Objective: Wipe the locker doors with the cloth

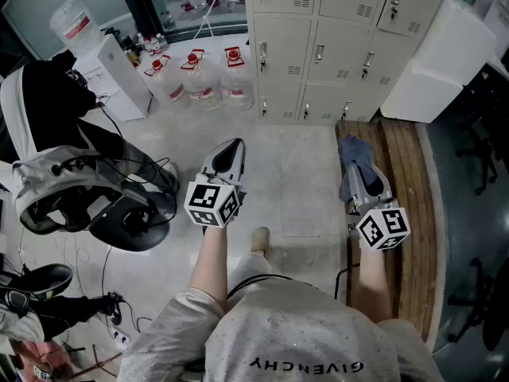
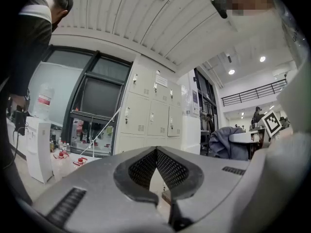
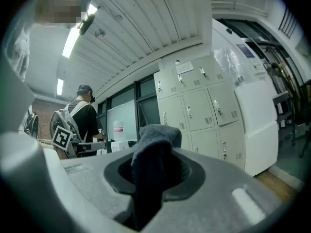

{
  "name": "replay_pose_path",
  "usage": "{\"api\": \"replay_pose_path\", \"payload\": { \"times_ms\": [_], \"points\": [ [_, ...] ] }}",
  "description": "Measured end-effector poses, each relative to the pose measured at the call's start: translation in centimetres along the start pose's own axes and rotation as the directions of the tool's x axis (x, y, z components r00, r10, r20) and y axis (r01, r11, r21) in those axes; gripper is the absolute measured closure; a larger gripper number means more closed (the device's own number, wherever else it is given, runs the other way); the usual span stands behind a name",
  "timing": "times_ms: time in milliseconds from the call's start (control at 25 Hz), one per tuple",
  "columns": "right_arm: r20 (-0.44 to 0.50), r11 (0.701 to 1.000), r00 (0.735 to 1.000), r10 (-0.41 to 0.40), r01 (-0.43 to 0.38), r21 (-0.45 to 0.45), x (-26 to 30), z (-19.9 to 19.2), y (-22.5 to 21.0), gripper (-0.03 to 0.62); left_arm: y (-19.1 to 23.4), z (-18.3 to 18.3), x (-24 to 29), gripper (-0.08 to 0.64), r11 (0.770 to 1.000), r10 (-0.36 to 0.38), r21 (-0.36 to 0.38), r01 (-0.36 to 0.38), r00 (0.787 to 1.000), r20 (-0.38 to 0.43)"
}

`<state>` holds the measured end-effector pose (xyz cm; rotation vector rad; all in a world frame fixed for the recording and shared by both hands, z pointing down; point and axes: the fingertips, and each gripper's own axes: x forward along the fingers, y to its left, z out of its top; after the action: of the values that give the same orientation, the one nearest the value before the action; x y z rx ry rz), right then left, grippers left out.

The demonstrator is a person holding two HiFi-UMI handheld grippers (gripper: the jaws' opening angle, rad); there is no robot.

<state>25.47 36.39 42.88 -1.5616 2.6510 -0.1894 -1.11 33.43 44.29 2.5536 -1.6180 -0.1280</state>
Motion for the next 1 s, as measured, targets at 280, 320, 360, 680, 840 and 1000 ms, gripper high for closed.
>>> {"api": "replay_pose_path", "payload": {
  "times_ms": [280, 320, 360, 680, 840, 1000],
  "points": [
    [-0.012, 1.0, 1.0, -0.005, 0.005, 0.003, 6.6, -0.4, -0.4, 0.514, 4.6, -0.1, 4.8, 0.561, 1.0, -0.023, -0.007, 0.023, 1.0, -0.015],
    [-0.012, 1.0, 1.0, -0.008, 0.008, 0.005, 7.5, -0.4, -0.4, 0.514, 5.2, 0.0, 5.5, 0.561, 1.0, -0.028, -0.007, 0.027, 0.999, -0.017],
    [-0.012, 1.0, 1.0, -0.011, 0.011, 0.006, 8.3, -0.4, -0.5, 0.514, 5.7, 0.0, 6.2, 0.561, 0.999, -0.033, -0.008, 0.033, 0.999, -0.019],
    [-0.015, 0.999, 0.999, -0.032, 0.032, 0.0, 15.6, -0.8, -1.4, 0.514, 10.6, 0.5, 12.1, 0.561, 0.997, -0.078, 0.011, 0.078, 0.997, -0.023],
    [-0.005, 1.0, 1.0, -0.029, 0.029, -0.003, 19.3, -0.6, -1.5, 0.514, 13.1, 0.9, 14.5, 0.561, 0.995, -0.093, 0.021, 0.094, 0.995, -0.021],
    [0.016, 1.0, 1.0, -0.009, 0.009, -0.003, 22.4, 0.2, -1.2, 0.514, 14.8, 1.4, 16.3, 0.561, 0.995, -0.1, 0.028, 0.1, 0.995, -0.014]
  ]
}}
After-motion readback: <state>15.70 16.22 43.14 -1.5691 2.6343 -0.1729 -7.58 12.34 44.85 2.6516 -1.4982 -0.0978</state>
